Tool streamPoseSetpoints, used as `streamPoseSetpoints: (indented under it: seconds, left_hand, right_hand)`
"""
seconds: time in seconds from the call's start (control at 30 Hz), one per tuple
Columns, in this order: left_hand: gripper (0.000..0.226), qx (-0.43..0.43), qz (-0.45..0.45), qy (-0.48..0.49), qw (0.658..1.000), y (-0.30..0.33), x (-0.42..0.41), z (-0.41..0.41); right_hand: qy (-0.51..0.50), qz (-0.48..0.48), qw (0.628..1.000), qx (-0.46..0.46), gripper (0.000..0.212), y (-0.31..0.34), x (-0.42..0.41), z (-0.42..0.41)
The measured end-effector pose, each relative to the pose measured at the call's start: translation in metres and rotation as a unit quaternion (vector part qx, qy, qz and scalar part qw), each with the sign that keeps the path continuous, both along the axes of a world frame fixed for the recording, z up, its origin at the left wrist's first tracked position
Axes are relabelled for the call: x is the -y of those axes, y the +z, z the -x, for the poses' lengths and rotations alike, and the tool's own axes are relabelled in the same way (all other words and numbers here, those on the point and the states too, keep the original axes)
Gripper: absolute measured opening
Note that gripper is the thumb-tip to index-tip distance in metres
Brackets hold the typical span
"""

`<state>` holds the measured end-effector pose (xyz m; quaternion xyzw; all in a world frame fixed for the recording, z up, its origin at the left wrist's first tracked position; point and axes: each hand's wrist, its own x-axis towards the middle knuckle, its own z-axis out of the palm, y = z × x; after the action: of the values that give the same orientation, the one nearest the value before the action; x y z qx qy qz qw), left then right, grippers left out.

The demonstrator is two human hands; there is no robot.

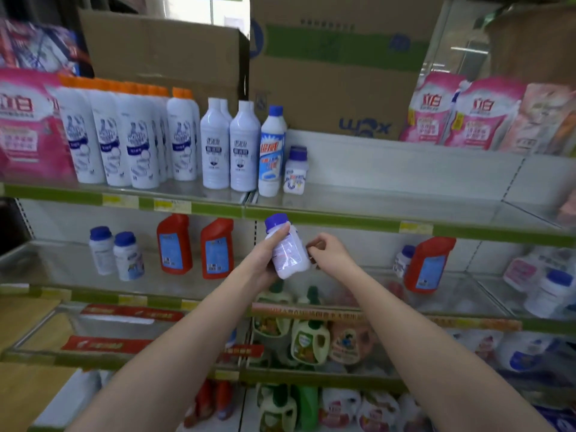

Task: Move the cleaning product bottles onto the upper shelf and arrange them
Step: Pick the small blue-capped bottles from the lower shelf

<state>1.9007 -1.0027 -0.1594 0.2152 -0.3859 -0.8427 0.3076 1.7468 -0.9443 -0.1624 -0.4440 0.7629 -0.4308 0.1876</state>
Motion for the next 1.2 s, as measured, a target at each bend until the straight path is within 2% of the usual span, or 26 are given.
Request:
streamPoseSetpoints:
  seconds: [0.07, 0.2, 0.3, 0.37, 0.57, 0.7, 0.83, 0.93, 1.0, 1.03, 1.1, 1.2]
  left_hand:
    - [0.039, -0.009, 0.017, 0.008, 1.0, 0.021, 0.008, 0.006]
    - [0.026, -0.023, 0.053, 0.001, 0.998, 0.057, 0.024, 0.022]
    - [0.019, -0.013, 0.114, -0.009, 0.993, 0.081, 0.03, 0.04]
    - [0.023, 0.011, 0.158, 0.001, 0.987, 0.094, 0.036, 0.055]
    - [0.056, 0.102, 0.251, 0.067, 0.96, 0.118, 0.047, 0.105]
    - [0.082, 0.121, 0.267, 0.112, 0.949, 0.122, 0.06, 0.141]
    - [0.103, 0.15, 0.261, 0.128, 0.945, 0.127, 0.077, 0.168]
    - [0.091, 0.228, 0.341, 0.134, 0.902, 0.123, 0.097, 0.188]
    - [0.097, 0.269, 0.356, 0.147, 0.883, 0.119, 0.108, 0.2]
    - [0.096, 0.276, 0.35, 0.148, 0.883, 0.119, 0.111, 0.205]
    - [0.077, 0.284, 0.333, 0.128, 0.89, 0.123, 0.116, 0.213]
    - [0.058, 0.306, 0.337, 0.031, 0.89, 0.136, 0.123, 0.218]
  right_hand:
    - [-0.006, 0.028, 1.0, -0.012, 0.013, 0.02, 0.003, 0.008]
    - [-0.025, 0.066, 0.997, -0.027, 0.015, 0.051, 0.004, 0.027]
    - [-0.032, 0.08, 0.996, -0.031, 0.013, 0.064, 0.006, 0.046]
    - [-0.034, 0.093, 0.995, -0.032, 0.01, 0.071, 0.007, 0.059]
    - [-0.051, 0.12, 0.991, -0.017, 0.013, 0.091, 0.022, 0.1]
    - [-0.031, 0.13, 0.99, -0.038, 0.011, 0.097, 0.039, 0.127]
    - [-0.021, 0.133, 0.989, -0.061, 0.022, 0.098, 0.06, 0.156]
    - [0.001, 0.116, 0.991, -0.072, 0.011, 0.095, 0.075, 0.177]
    - [0.013, 0.105, 0.992, -0.072, 0.008, 0.092, 0.085, 0.188]
    - [0.017, 0.1, 0.992, -0.071, 0.008, 0.09, 0.089, 0.193]
    - [0.024, 0.089, 0.993, -0.07, 0.007, 0.087, 0.098, 0.205]
    - [0.036, 0.079, 0.994, -0.067, 0.007, 0.086, 0.108, 0.219]
